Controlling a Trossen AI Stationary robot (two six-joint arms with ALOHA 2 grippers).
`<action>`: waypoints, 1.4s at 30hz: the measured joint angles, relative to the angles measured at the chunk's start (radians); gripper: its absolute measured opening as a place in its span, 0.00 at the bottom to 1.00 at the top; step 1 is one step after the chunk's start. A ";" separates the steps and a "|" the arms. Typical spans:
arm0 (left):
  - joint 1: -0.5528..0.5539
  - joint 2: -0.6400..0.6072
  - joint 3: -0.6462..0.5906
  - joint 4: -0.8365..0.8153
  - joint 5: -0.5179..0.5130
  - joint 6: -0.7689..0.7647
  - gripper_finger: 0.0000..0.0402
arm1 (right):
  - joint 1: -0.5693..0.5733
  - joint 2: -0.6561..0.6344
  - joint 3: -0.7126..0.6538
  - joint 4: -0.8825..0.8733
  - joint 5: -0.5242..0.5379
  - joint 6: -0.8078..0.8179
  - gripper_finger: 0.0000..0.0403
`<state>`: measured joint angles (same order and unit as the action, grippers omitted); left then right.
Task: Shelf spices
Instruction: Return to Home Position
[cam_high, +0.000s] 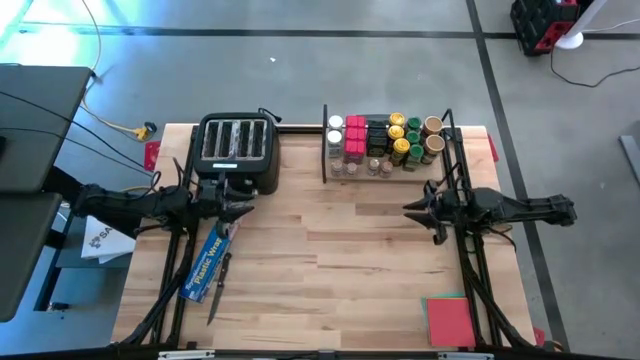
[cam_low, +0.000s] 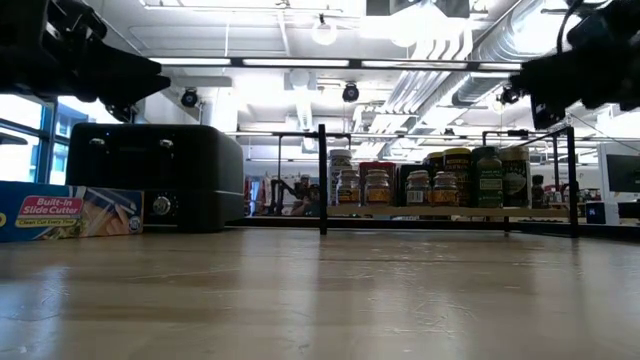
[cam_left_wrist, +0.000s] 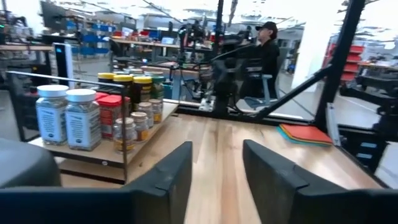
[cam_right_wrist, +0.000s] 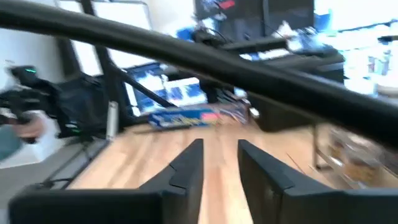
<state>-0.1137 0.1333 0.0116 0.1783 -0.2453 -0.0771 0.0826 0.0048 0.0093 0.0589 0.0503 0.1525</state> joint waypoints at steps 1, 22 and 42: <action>-0.003 0.000 0.000 0.000 0.005 -0.008 0.32 | 0.000 0.000 0.000 -0.020 0.021 0.002 0.23; -0.020 0.000 0.000 -0.002 -0.020 -0.025 0.03 | 0.000 0.000 0.000 -0.023 -0.111 0.021 0.02; 0.032 -0.042 0.001 -0.024 0.004 -0.041 0.04 | 0.000 0.000 0.000 -0.037 -0.111 0.030 0.02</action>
<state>-0.0819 0.0915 0.0128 0.1539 -0.2411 -0.1181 0.0826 0.0051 0.0090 0.0223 -0.0608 0.1822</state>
